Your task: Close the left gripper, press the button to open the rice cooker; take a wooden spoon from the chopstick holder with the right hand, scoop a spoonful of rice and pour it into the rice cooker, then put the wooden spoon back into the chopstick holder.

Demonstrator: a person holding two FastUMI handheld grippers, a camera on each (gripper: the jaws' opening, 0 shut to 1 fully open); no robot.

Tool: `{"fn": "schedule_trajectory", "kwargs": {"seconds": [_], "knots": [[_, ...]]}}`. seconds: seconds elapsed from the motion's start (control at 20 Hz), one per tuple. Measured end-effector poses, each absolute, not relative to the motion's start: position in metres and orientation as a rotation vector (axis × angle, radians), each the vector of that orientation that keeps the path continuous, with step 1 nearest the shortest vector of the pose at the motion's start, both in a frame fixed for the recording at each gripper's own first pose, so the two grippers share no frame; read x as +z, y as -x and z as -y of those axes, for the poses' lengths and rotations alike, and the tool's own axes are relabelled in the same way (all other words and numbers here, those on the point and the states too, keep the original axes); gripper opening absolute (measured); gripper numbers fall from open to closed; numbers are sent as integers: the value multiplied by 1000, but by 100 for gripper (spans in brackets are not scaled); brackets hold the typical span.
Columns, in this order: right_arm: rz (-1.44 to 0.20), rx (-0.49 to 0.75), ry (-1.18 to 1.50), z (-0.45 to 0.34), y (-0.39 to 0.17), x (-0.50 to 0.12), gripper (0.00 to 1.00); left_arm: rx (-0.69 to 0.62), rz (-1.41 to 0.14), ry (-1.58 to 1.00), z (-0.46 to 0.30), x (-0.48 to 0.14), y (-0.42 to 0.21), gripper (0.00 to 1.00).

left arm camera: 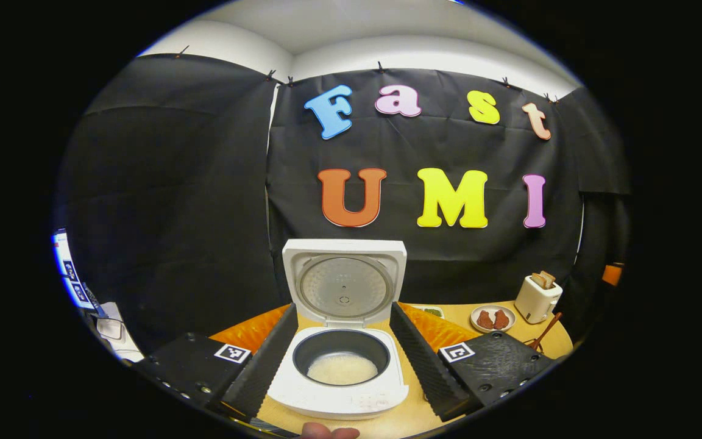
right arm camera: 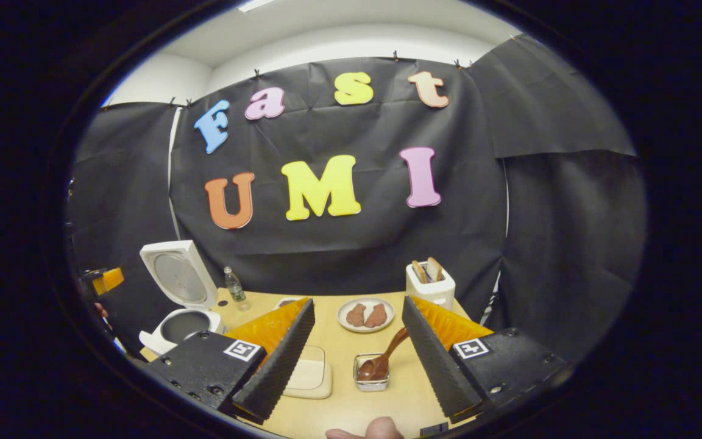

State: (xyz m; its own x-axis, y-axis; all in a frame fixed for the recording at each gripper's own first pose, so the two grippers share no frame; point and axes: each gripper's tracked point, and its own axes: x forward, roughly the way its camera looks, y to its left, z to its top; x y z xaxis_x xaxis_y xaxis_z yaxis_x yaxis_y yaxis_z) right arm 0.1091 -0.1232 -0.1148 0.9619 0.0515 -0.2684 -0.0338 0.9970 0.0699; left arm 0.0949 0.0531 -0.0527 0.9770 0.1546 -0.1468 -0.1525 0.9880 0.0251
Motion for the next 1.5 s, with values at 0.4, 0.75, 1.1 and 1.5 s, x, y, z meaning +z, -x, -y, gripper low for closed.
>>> {"fn": "schedule_trajectory", "kwargs": {"seconds": [0.4,0.75,1.1,1.5], "knots": [[-464,65,-94,159,-147,-221,99,116,-146,-22,-13,-50,-78,97],[-639,106,-161,180,-214,-330,99,134,-205,5,19,-59,-87,97],[-722,178,-220,168,-261,-383,75,225,-294,5,15,-79,-80,97],[-731,240,-211,151,-256,-369,27,291,-350,-16,-3,-90,-70,97]]}}
